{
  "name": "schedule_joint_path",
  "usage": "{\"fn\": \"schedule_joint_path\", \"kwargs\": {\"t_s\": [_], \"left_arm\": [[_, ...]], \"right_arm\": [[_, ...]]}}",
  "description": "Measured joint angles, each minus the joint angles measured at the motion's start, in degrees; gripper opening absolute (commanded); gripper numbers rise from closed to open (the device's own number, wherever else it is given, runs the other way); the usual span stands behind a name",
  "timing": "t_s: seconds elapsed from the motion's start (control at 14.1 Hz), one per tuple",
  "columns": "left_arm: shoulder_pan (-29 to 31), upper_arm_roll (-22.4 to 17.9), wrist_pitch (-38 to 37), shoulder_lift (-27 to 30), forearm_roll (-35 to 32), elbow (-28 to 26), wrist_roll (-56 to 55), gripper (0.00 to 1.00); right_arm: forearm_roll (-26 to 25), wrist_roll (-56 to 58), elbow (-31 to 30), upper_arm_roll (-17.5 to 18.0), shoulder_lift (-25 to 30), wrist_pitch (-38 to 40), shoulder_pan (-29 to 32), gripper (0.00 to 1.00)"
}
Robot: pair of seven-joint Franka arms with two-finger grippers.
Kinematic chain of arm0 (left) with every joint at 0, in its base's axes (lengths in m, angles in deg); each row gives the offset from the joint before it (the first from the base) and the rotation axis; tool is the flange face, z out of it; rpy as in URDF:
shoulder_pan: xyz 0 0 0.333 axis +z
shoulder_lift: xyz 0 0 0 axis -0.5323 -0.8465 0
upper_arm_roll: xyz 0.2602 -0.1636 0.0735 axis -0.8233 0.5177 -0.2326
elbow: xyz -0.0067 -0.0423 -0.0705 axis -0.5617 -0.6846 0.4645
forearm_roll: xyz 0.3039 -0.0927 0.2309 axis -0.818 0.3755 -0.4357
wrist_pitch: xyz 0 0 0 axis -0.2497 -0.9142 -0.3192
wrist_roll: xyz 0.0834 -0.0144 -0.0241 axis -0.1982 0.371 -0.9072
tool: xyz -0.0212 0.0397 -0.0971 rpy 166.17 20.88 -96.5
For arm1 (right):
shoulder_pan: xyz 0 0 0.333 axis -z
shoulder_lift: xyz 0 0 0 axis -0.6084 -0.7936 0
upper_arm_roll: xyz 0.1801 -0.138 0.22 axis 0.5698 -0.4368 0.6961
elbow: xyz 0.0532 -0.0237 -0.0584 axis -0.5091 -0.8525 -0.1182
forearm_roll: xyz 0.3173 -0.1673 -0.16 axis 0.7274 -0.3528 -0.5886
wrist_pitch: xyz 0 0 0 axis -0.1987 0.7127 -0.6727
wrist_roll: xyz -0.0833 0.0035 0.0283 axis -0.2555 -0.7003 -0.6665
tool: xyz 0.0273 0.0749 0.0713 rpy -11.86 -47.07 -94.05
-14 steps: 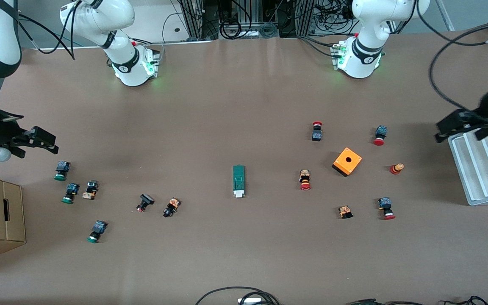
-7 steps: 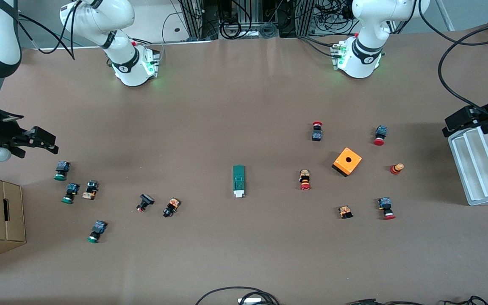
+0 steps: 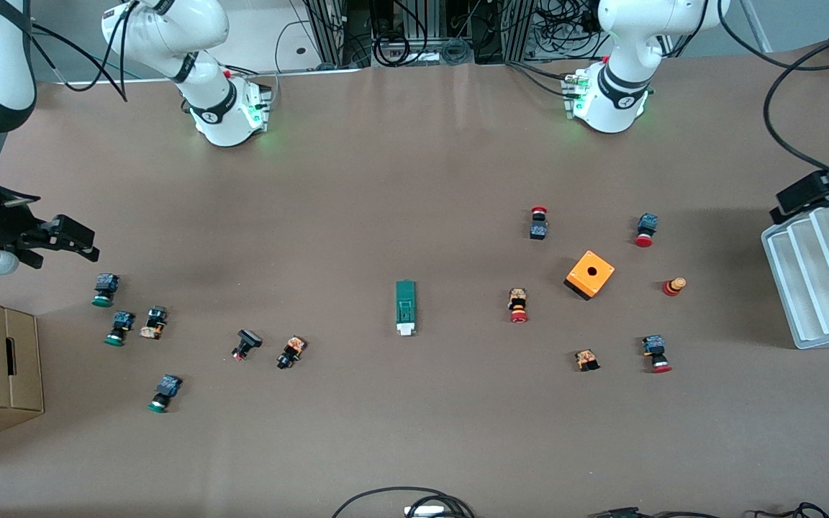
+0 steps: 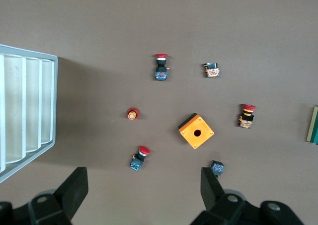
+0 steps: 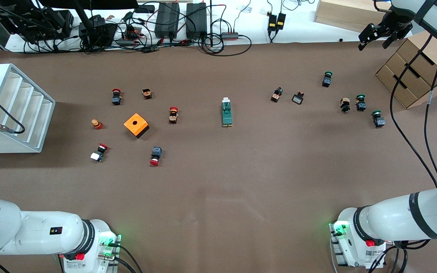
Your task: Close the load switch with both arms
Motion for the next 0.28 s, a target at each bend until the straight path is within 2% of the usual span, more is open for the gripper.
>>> {"fn": "schedule_joint_path", "kwargs": {"t_s": [0.28], "left_arm": [[0.29, -0.25, -0.17, 0.00, -0.01, -0.06, 0.00, 1.00]], "right_arm": [[0.00, 0.00, 0.00, 0.00, 0.00, 0.00, 0.00, 1.00]]}}
